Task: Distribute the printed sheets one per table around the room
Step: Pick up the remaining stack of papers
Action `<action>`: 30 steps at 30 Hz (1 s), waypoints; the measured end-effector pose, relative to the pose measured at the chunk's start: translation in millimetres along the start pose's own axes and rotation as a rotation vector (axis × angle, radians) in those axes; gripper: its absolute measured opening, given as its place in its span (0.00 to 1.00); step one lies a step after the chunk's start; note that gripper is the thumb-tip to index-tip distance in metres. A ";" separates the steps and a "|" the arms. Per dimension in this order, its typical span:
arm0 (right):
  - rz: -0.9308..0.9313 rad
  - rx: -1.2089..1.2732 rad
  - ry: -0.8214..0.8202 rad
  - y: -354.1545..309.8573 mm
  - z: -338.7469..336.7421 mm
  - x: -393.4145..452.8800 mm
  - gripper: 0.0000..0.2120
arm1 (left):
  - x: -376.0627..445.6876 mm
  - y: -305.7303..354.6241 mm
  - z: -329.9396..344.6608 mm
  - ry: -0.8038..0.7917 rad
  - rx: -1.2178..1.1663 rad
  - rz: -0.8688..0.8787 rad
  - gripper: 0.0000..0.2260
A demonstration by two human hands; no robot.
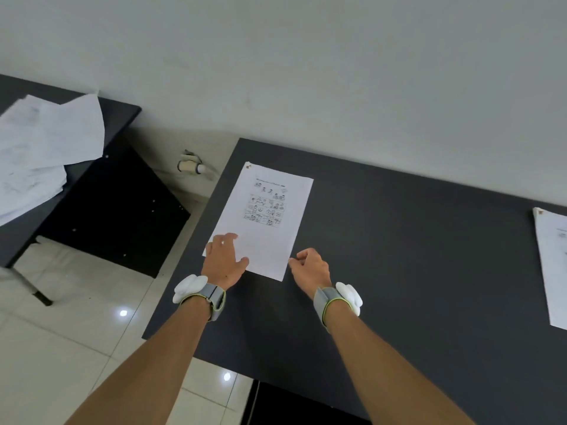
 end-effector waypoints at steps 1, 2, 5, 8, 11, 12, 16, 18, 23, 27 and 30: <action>0.025 -0.007 0.011 -2.5 1.5 0.5 0.14 | 4.0 -2.3 0.2 -0.010 0.024 -0.008 0.30; 0.047 -0.016 0.025 -6.6 5.1 1.6 0.15 | 9.1 -7.8 1.5 -0.027 0.043 -0.023 0.33; 0.119 -0.026 0.082 -17.9 16.3 5.2 0.16 | 18.4 -23.8 7.8 -0.073 0.137 -0.014 0.36; 0.204 -0.006 0.108 -27.8 27.0 4.5 0.19 | 22.9 -33.2 12.4 -0.069 0.251 0.077 0.36; 0.265 -0.003 0.141 -34.2 35.7 3.5 0.23 | 28.0 -36.5 11.2 -0.051 0.268 0.117 0.35; 0.283 0.010 0.148 -35.4 38.9 3.7 0.23 | 30.1 -37.7 10.5 -0.051 0.258 0.117 0.35; 0.340 0.182 0.139 -35.4 46.7 6.4 0.22 | 35.1 -41.7 10.9 -0.050 0.229 0.117 0.34; 0.368 0.305 0.096 -34.2 50.0 7.1 0.20 | 34.9 -42.5 11.6 -0.034 0.220 0.110 0.34; 0.273 0.369 -0.073 -30.8 49.4 7.4 0.21 | 30.7 -38.0 7.4 -0.064 0.191 0.071 0.33; 0.240 0.423 -0.143 -26.5 26.5 11.9 0.24 | 22.0 -23.7 0.9 -0.010 -0.005 -0.094 0.30; 0.278 0.453 -0.181 -17.7 -1.9 15.5 0.24 | 18.4 -6.9 1.0 0.005 -0.222 -0.264 0.31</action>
Point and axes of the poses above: each hand's wrist, its own x-axis towards the middle knuckle, its own z-axis out of the palm, y = z × x, the point moved 3 cm from there along x, towards the middle knuckle, and after that the axes turned 14 degrees about y, right-handed, at the moved point
